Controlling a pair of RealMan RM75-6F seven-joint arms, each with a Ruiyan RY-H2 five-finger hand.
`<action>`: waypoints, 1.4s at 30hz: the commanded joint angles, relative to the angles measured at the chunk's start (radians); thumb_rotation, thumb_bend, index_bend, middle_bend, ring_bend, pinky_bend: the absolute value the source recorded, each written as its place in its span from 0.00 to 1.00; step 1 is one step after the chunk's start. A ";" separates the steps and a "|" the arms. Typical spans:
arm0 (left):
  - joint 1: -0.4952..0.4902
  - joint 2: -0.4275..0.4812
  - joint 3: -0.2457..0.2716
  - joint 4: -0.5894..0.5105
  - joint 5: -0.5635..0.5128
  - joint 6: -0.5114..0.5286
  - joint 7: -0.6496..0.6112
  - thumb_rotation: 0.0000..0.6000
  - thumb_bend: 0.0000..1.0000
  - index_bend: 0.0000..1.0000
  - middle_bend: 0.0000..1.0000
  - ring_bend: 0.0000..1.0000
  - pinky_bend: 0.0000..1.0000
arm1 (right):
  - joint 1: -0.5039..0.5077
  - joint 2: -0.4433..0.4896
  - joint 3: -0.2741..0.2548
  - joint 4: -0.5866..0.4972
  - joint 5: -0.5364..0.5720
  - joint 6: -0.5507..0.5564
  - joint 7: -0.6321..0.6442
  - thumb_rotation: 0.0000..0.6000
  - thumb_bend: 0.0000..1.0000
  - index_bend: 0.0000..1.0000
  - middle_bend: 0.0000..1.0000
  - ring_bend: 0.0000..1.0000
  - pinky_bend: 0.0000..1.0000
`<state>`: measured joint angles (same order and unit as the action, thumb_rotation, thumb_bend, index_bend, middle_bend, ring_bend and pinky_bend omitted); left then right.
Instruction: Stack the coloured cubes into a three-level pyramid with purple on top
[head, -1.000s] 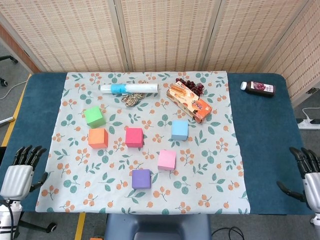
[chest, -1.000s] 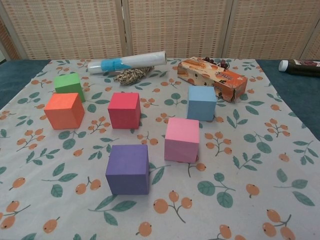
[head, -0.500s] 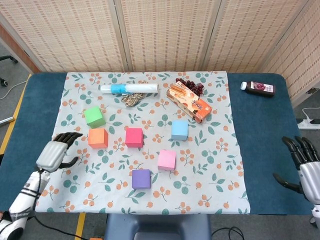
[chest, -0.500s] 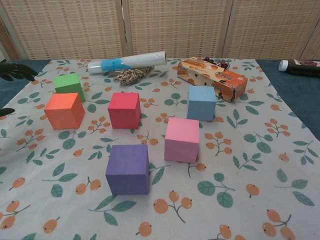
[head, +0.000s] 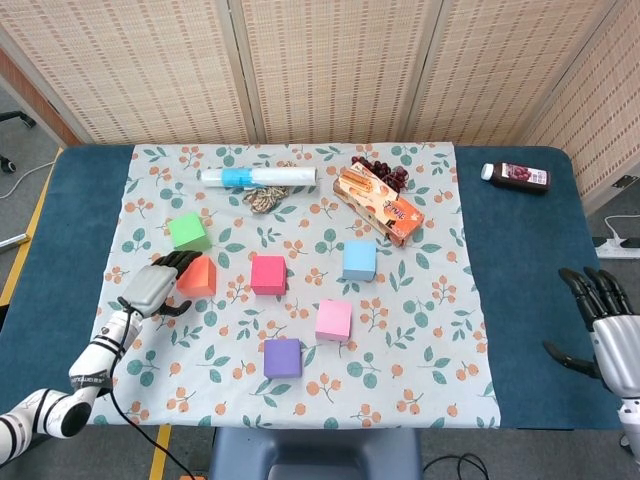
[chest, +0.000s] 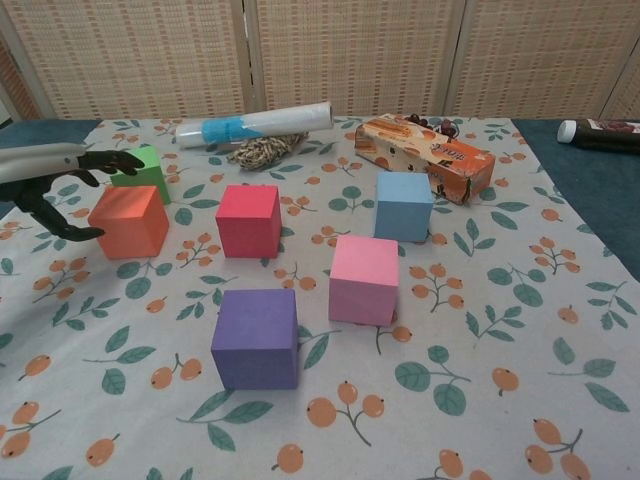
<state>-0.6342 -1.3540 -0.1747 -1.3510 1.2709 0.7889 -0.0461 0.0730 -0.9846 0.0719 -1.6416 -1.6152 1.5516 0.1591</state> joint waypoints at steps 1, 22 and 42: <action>-0.011 -0.016 0.004 0.021 -0.017 -0.008 0.015 1.00 0.35 0.00 0.05 0.05 0.15 | 0.003 0.000 0.000 0.002 0.006 -0.006 0.001 1.00 0.06 0.00 0.09 0.00 0.05; -0.057 -0.085 0.016 0.146 -0.064 -0.049 -0.002 1.00 0.35 0.13 0.14 0.12 0.16 | 0.003 -0.009 -0.007 0.003 0.031 -0.019 -0.003 1.00 0.06 0.00 0.09 0.00 0.05; -0.118 -0.122 0.002 0.208 0.045 -0.023 -0.144 1.00 0.34 0.28 0.37 0.34 0.46 | -0.004 -0.001 -0.007 -0.040 0.036 -0.009 -0.054 1.00 0.06 0.00 0.09 0.00 0.05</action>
<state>-0.7432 -1.4729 -0.1714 -1.1481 1.3077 0.7725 -0.1807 0.0694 -0.9862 0.0654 -1.6801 -1.5787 1.5425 0.1060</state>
